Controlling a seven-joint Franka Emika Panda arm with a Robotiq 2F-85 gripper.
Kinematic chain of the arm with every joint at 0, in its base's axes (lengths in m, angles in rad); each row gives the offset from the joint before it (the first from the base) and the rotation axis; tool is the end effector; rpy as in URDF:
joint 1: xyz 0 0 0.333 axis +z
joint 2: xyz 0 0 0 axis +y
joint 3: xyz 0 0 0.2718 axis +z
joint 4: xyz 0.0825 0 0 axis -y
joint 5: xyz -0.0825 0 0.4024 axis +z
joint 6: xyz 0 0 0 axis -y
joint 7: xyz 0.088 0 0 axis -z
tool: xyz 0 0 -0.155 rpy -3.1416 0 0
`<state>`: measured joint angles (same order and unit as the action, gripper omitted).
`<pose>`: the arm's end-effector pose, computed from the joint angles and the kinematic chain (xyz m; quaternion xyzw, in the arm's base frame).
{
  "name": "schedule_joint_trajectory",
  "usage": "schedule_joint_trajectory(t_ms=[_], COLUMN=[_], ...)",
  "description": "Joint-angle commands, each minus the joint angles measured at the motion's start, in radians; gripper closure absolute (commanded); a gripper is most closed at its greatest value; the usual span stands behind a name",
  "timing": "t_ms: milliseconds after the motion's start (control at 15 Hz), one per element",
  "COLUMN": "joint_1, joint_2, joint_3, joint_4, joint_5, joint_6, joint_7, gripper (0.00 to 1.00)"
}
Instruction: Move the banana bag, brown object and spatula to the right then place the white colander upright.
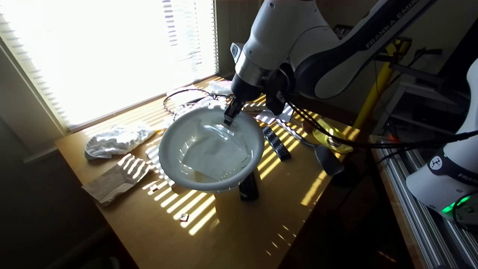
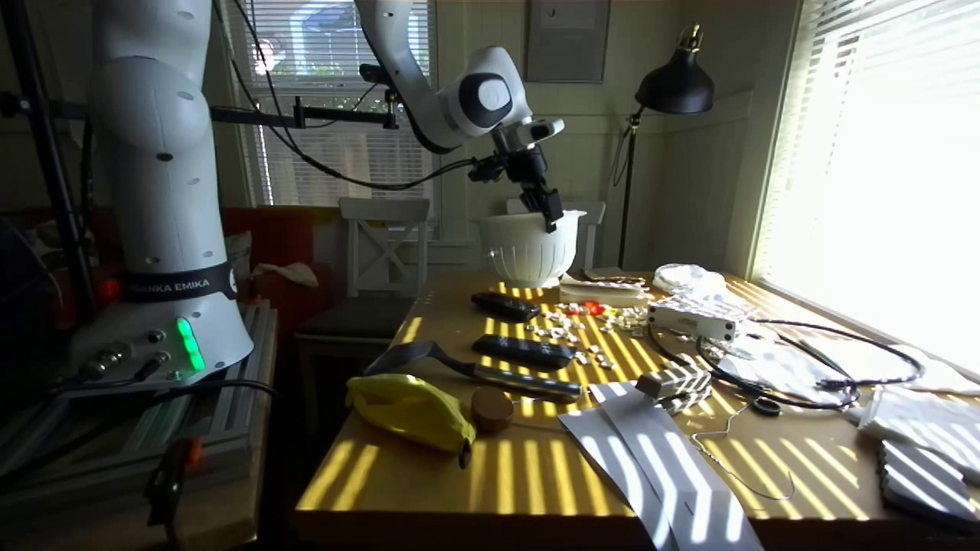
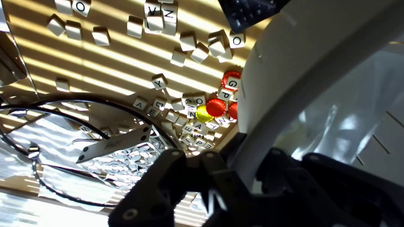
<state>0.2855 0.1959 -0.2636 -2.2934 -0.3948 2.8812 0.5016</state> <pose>0.5818 0.0264 0.2052 0.9743 -0.0499 0.2121 0.0580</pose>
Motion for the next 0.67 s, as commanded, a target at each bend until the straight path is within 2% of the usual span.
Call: schedule_joint_trajectory(t_ms=[0, 200, 400, 600], joint_1=[0.121, 0.168, 0.172, 0.191], joint_2=[0.012, -0.003, -0.007, 0.018], joint_3=[-0.127, -0.143, -0.116, -0.151], joint_4=[0.020, 0.001, -0.026, -0.021], joint_5=[-0.213, -0.244, -0.171, -0.224], joint_6=[0.060, 0.018, 0.015, 0.038], joint_7=[0.273, 0.394, 0.445, 0.574], gripper=[0.98, 0.98, 0.98, 0.98])
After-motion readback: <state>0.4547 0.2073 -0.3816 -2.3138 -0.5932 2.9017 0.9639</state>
